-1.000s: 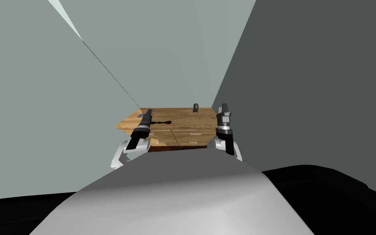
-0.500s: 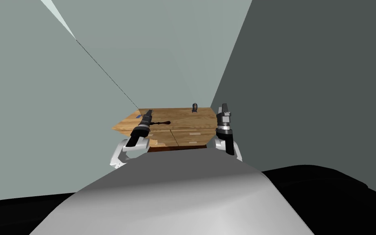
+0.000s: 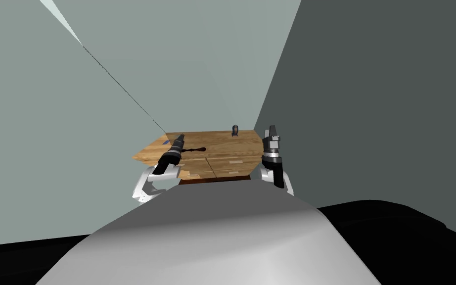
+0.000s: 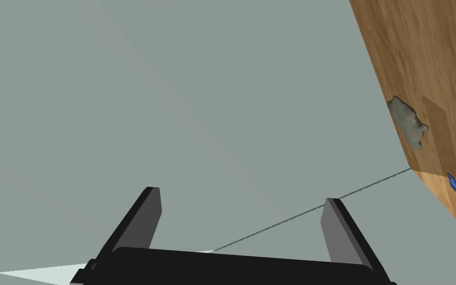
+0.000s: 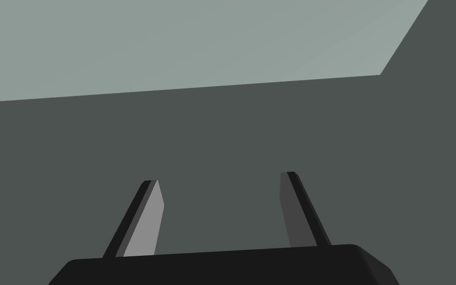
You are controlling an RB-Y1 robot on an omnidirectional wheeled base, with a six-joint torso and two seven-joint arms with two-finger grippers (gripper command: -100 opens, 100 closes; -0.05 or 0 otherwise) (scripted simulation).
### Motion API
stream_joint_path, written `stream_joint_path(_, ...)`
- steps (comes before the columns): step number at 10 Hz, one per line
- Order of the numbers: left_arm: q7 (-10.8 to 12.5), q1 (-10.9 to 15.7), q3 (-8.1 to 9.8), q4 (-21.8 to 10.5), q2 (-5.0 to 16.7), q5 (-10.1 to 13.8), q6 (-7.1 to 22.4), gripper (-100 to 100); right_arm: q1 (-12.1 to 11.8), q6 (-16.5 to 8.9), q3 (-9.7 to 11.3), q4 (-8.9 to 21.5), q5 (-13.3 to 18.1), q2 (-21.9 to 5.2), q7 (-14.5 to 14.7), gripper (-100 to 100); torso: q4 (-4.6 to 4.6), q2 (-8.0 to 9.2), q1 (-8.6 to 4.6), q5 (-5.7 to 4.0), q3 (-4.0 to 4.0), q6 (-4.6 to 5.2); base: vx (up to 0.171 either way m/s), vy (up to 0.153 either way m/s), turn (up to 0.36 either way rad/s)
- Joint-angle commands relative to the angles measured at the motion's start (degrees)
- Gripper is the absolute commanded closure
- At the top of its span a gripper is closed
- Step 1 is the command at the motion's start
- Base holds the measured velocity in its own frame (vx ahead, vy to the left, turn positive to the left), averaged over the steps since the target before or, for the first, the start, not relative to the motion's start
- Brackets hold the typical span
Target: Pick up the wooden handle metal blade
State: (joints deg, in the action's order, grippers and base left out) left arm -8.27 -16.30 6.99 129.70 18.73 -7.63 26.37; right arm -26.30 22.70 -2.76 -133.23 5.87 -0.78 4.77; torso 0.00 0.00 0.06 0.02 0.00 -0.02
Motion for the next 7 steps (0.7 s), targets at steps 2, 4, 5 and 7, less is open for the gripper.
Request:
stream_joint_path(2,0.17,1.21,0.37,-0.91,0.94,0.73,4.26,-100,0.00,0.00,0.00,0.00,0.00,0.00,0.00,0,0.00,-0.01,-0.02,0.00,-0.01,0.00,0.001,0.008,-0.051)
stream_joint_path(4,0.17,1.21,0.37,-0.91,0.94,0.73,6.23,-100,0.00,0.00,0.00,0.00,0.00,0.00,0.00,0,0.00,-0.01,-0.01,0.00,-0.01,0.00,-0.001,0.011,-0.021)
stream_joint_path(5,0.35,2.25,0.65,-1.41,1.78,1.49,8.53,-100,0.00,0.00,0.00,0.00,0.00,0.00,0.00,0,0.00,0.00,-0.03,-0.01,0.00,-0.01,-0.001,0.012,-0.086)
stream_joint_path(7,0.35,2.25,0.65,-1.41,1.78,1.49,10.38,-100,0.00,0.00,0.00,0.00,0.00,0.00,0.00,0,0.00,0.00,0.00,0.00,0.00,0.00,-0.001,0.013,-0.036)
